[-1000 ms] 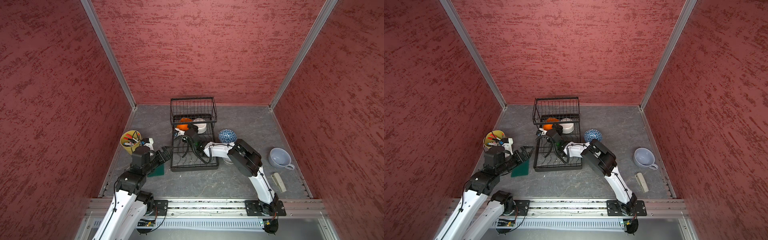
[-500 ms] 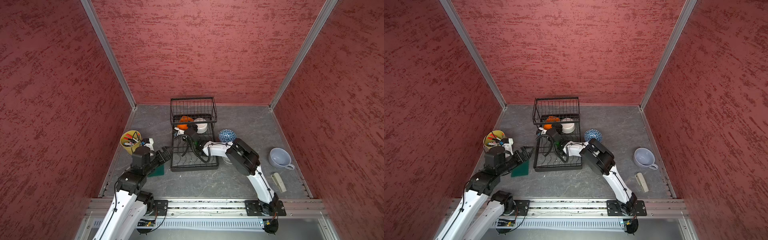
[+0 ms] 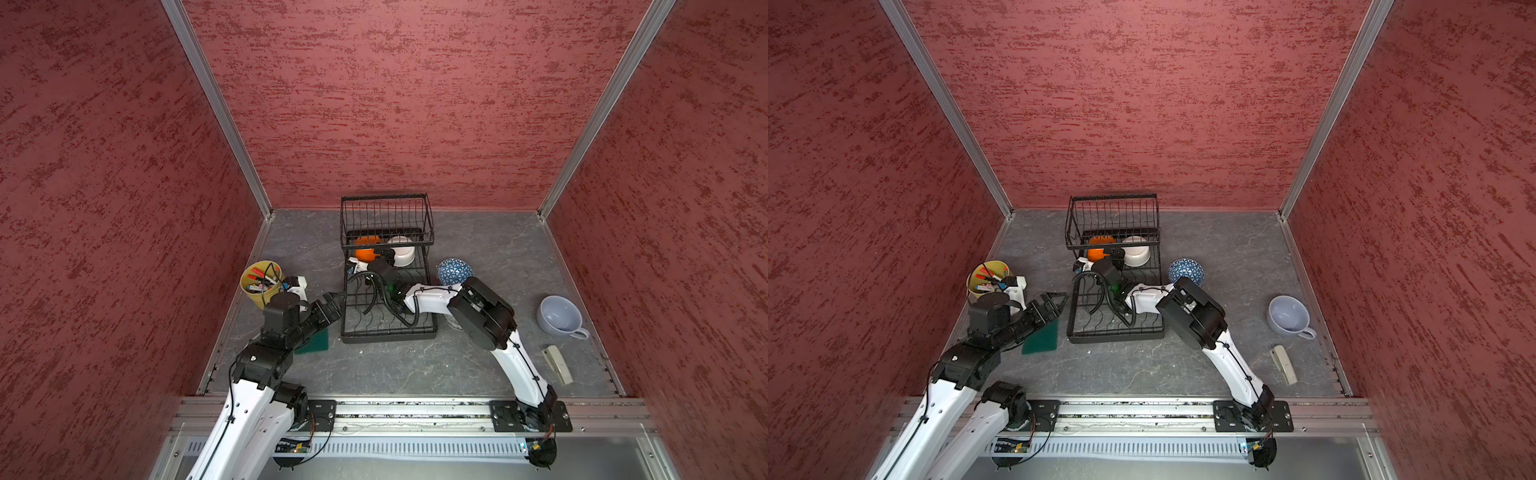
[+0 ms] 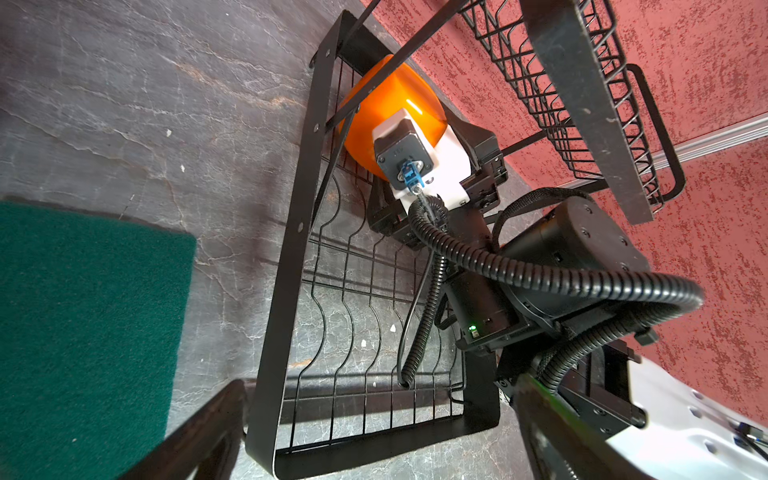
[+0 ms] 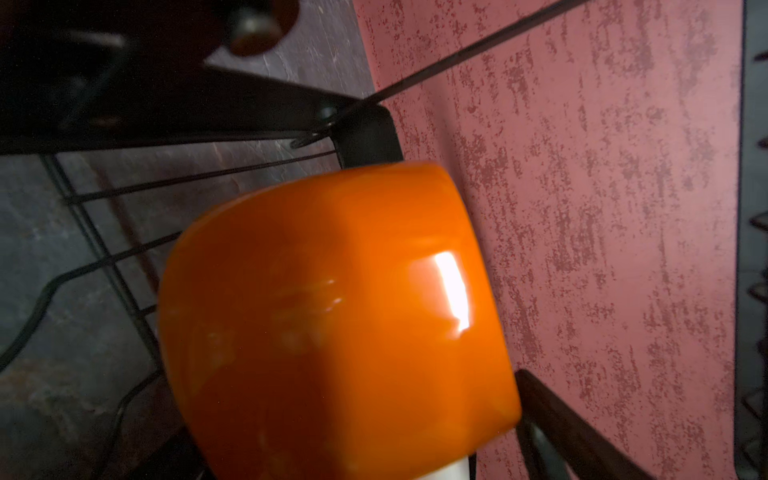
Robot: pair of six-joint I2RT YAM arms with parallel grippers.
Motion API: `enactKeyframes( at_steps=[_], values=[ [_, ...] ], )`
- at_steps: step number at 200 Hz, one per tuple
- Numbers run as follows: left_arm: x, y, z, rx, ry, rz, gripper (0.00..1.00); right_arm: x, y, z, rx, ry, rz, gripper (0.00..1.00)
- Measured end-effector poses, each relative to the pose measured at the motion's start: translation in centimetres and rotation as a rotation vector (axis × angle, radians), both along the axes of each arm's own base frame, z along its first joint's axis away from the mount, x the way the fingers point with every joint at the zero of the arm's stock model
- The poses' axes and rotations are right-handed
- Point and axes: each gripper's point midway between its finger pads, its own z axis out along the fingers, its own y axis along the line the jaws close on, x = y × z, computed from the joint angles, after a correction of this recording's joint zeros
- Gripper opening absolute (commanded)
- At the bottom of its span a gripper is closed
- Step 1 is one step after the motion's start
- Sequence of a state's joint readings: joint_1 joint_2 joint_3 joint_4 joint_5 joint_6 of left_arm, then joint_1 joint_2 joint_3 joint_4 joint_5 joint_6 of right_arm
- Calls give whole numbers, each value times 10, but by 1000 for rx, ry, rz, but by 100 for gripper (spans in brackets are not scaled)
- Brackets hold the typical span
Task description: Load the bowls into the dish rack
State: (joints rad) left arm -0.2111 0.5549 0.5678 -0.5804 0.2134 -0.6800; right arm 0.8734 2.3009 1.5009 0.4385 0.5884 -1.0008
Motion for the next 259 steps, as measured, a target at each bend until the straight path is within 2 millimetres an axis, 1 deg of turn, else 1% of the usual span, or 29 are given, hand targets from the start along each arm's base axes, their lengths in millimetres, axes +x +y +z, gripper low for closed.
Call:
enactKeyframes(
  at_steps=[72, 150, 208, 259],
  values=[
    [1, -1, -7, -5, 23, -5, 100, -3, -3, -9, 35, 54, -24, 99],
    [3, -1, -7, -8, 25, -4, 100, -14, -5, -12, 76, 158, -26, 99],
    [1, 0, -1, -13, 0, -3, 100, -17, -7, -13, 74, 179, -29, 99],
    [0, 0, -3, -12, 1, -2, 100, -20, -10, -14, 53, 194, -26, 99]
  ],
)
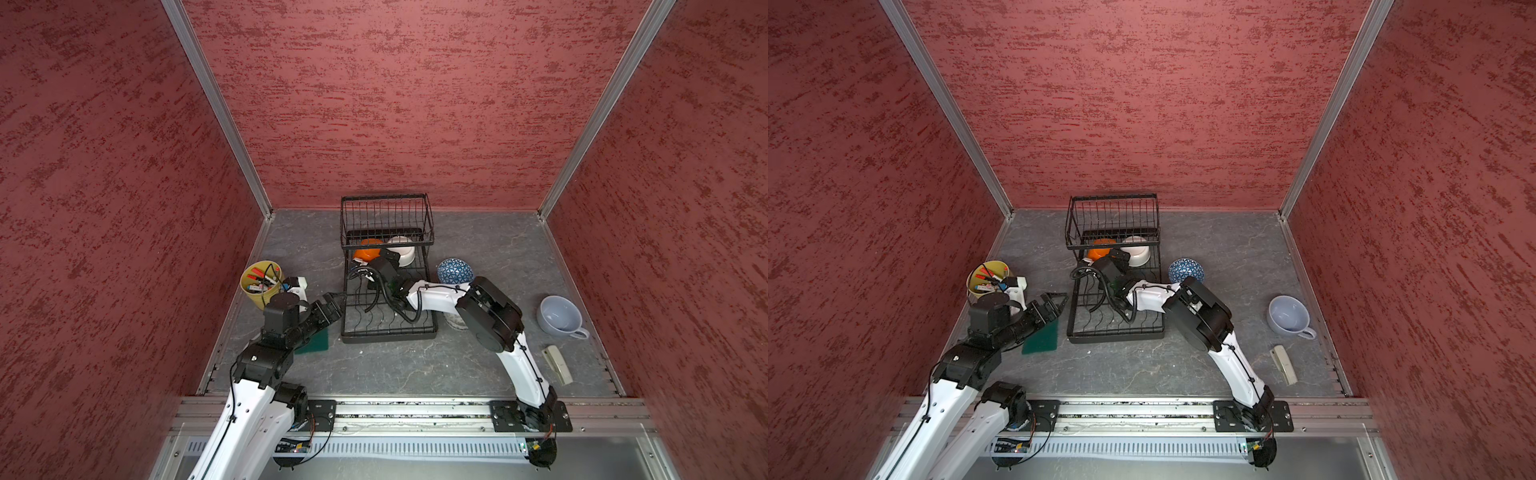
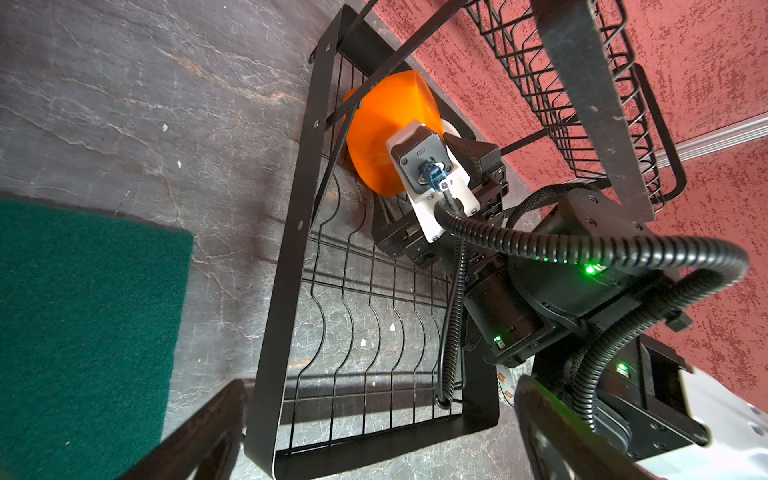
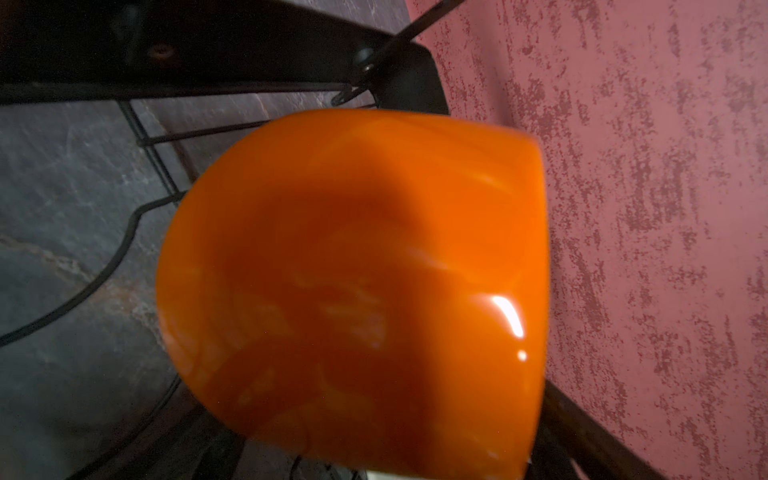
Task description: Load the bowls into the dish rack
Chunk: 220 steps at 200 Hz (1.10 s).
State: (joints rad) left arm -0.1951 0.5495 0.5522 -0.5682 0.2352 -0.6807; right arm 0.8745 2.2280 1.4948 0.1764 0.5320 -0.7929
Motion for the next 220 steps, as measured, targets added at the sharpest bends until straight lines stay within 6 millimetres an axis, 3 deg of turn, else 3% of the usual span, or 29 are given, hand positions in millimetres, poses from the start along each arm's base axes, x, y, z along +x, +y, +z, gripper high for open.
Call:
enactKeyframes(
  at_steps=[96, 220],
  values=[
    [-1, 1, -7, 3, 15, 3, 100, -6, -2, -2, -18, 33, 14, 99],
    [-1, 1, -19, 4, 37, 6, 100, -4, 2, 6, 81, 30, -24, 99]
  ],
)
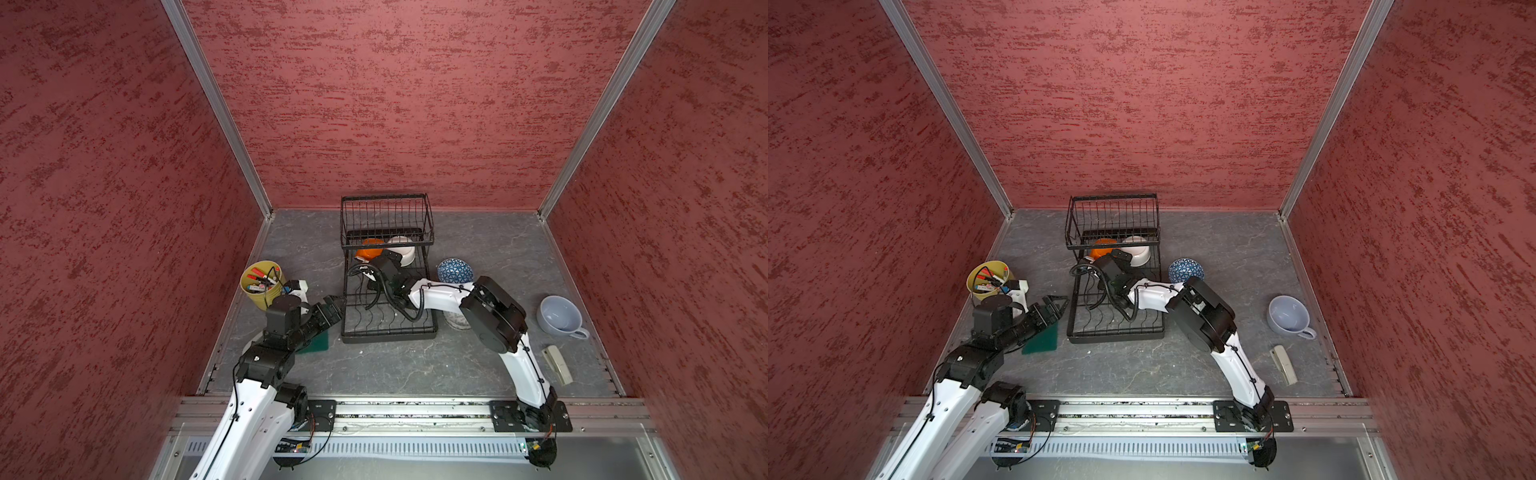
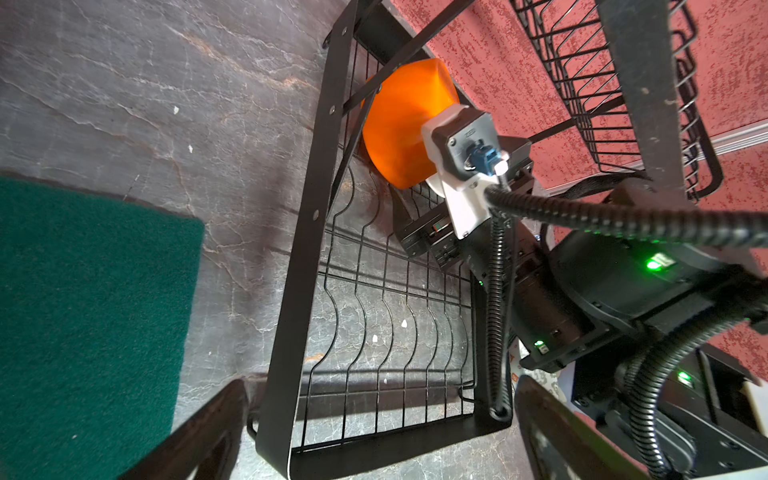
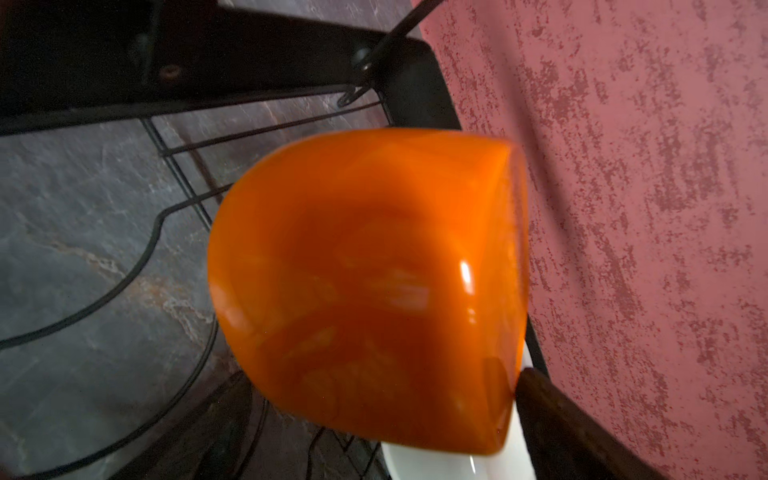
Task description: Load the bowls into the dish rack
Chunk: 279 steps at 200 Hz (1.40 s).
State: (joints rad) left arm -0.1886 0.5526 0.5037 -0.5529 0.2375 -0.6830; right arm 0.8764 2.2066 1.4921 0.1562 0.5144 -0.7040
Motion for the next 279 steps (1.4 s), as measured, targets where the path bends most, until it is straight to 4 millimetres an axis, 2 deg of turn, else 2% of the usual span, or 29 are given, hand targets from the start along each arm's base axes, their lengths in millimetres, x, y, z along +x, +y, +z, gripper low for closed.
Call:
enactKeyframes(
  at_steps=[83, 121, 153, 234, 279],
  values=[
    [7, -1, 0, -14, 0, -3, 100, -5, 8, 7, -23, -75, 24, 99],
    [7, 0, 0, -20, 2, -2, 99, 5, 13, 19, 20, -108, -17, 99],
    [8, 0, -1, -26, 10, -3, 100, 10, 16, 21, 55, -114, -46, 99],
    [8, -1, -1, -29, 7, -5, 100, 16, 15, 11, 98, -110, -100, 99],
    [8, 0, 0, -30, 4, -2, 100, 1, 2, 7, 136, -49, -114, 99]
  ],
)
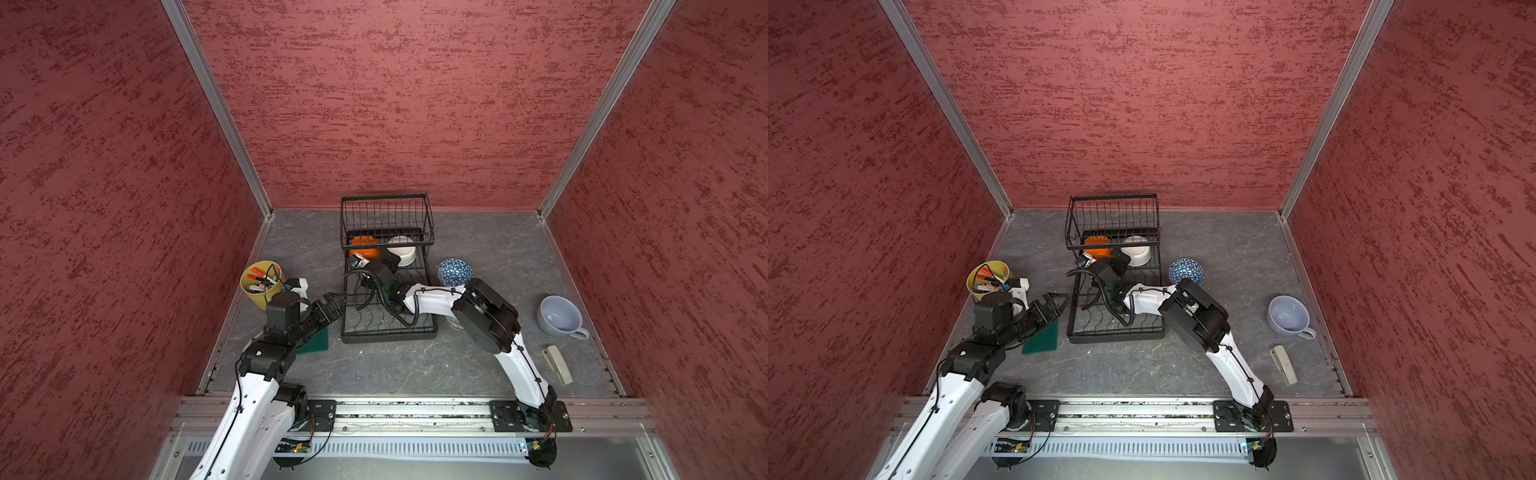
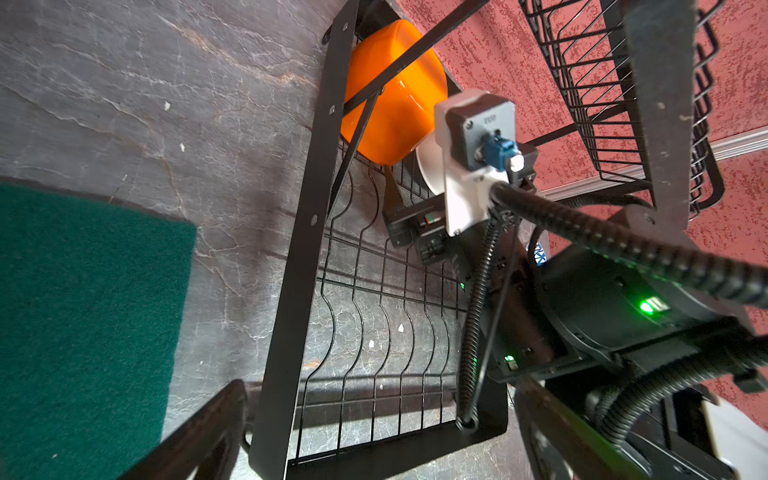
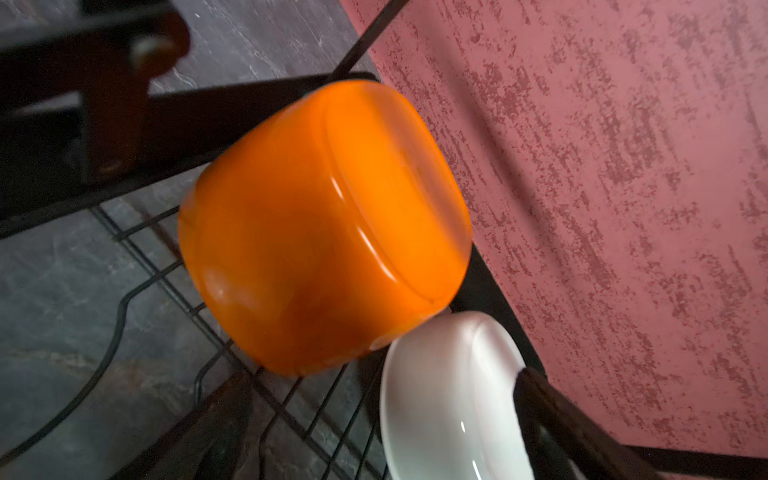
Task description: Load the bowls into the dish rack
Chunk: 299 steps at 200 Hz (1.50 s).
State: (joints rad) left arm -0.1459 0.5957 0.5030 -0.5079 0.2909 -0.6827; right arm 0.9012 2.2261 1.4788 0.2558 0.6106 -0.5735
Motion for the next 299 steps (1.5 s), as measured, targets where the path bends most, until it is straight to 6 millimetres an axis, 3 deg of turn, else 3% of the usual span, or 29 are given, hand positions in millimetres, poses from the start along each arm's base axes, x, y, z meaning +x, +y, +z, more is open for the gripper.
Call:
enactKeyframes(
  at_steps=[46, 71, 108, 150, 170, 195, 244, 299],
  values=[
    [2, 0, -4, 3, 23, -1, 99, -21, -7, 32, 104, 83, 18, 99],
    [4, -1, -8, 6, 45, -1, 99, -36, -11, 40, 161, 156, 36, 99],
    [6, -1, -6, 9, 55, -2, 100, -61, -16, 28, 206, 284, 59, 99],
    [7, -1, 1, 9, 46, -1, 100, -90, -29, -5, 216, 433, 58, 99],
    [7, -1, 3, 7, 40, -1, 100, -104, -37, -8, 241, 486, 52, 99],
    [8, -3, 5, 5, 39, -7, 100, -115, -41, 8, 314, 518, 44, 98],
    [6, -21, 9, 11, 50, -62, 100, -128, -49, 59, 496, 544, 7, 94],
    [5, -61, 19, 72, 52, -165, 100, -147, -78, 75, 589, 635, -133, 93]
  ],
)
